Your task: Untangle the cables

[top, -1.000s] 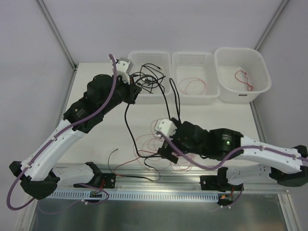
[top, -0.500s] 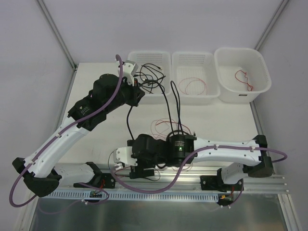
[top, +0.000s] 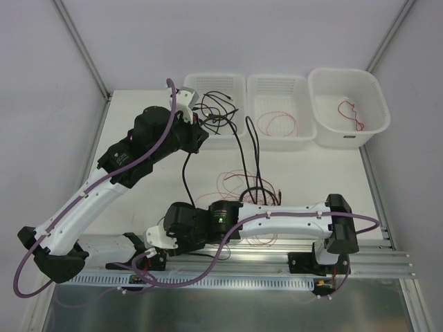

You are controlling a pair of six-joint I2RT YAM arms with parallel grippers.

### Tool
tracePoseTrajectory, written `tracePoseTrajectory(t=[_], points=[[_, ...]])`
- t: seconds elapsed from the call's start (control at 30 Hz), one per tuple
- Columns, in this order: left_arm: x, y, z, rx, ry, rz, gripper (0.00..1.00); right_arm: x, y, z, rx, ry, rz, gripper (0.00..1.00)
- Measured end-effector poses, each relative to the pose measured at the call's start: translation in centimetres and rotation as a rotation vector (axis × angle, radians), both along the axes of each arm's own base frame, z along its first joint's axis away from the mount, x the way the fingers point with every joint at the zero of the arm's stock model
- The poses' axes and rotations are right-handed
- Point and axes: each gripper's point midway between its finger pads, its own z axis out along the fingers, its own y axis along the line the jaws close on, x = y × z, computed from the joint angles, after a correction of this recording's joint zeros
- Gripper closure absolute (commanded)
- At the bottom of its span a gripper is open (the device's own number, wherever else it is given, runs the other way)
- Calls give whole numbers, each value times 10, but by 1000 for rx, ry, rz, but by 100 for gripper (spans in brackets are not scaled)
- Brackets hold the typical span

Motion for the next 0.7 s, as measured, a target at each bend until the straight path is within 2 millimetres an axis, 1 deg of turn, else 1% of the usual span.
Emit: tracePoseTrajectory(t=[0.03,0.1,0.13,0.23,0.33,0.43,0.53,0.6,0.7], points=[[0,0,0,0,0,0,100,0,1,-4,-7,-4,1,85],[0,0,0,0,0,0,100,2,2,-7,-14,-12,-7,96],[0,0,0,1,0,0,100,3,3,-7,-12,-13,-10,99],[1,3,0,7,-7,12,100,3,4,1,16,-11,-18,99],[3,11,-1,22,-19,39,100,5,-5,16,60,-14,-39,99],[5,23,-3,42,-33,74,100,13,-27,38,127,-34,-91,99],[7,34,-3,53,-44,105,100,28,-53,55,203,-47,-182,99],[3,40,-2,56,-54,110,100,41,-71,57,243,-46,-256,99],[-3,47,0,61,-74,111,100,59,-98,52,272,-46,-360,99]])
